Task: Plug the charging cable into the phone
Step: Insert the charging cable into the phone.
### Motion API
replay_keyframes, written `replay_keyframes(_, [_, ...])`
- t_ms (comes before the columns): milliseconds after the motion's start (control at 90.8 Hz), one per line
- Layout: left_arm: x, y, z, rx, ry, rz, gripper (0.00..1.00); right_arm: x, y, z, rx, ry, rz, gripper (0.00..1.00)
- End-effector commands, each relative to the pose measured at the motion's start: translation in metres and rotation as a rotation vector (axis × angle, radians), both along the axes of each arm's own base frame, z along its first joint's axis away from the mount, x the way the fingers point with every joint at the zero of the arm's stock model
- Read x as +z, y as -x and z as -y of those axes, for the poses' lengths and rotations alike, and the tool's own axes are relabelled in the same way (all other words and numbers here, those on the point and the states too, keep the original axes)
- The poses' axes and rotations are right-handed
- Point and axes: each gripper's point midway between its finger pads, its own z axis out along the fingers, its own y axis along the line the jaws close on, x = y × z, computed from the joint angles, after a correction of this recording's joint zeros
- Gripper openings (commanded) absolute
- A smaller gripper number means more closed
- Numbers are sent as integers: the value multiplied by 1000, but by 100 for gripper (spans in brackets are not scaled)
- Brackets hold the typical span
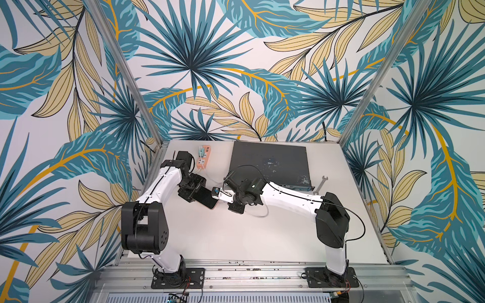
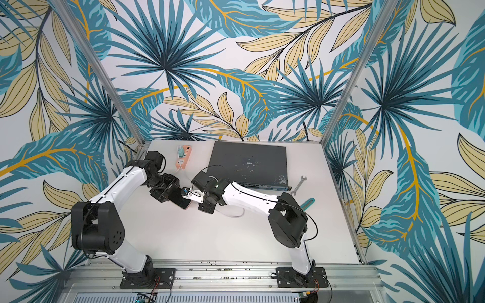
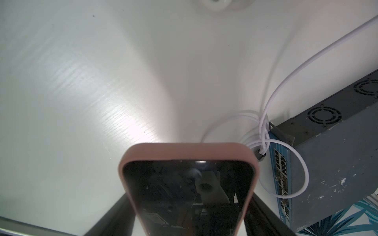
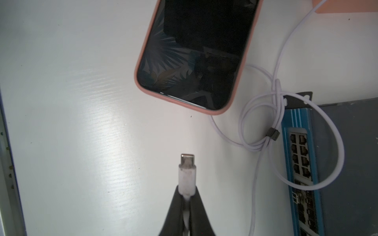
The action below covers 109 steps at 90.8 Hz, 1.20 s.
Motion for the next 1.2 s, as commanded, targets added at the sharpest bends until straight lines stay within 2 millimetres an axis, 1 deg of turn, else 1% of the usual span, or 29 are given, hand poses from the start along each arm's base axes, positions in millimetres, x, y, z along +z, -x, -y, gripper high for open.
replay_keyframes(0, [10, 7, -4, 28, -5, 17, 0, -1, 8, -6, 4, -12, -51, 0])
replay_keyframes(220, [11, 11, -4, 58, 2, 12, 0, -2, 11, -11, 5, -9, -44, 0])
replay_keyframes(375, [17, 8, -5, 93, 7, 34, 0, -3, 14, -11, 2, 2, -28, 0])
replay_keyframes(507, [18, 10, -5, 87, 2, 32, 0, -4, 14, -12, 2, 4, -23, 0])
replay_keyframes(661, [14, 12, -3, 91, 16, 20, 0, -4, 11, -12, -7, 8, -10, 0])
replay_keyframes(914, [14, 11, -4, 92, 11, 13, 0, -6, 6, -13, -43, 14, 24, 0])
replay_keyframes(1190, [13, 12, -5, 97, 3, 4, 0, -12, 1, -8, -78, 51, 83, 0])
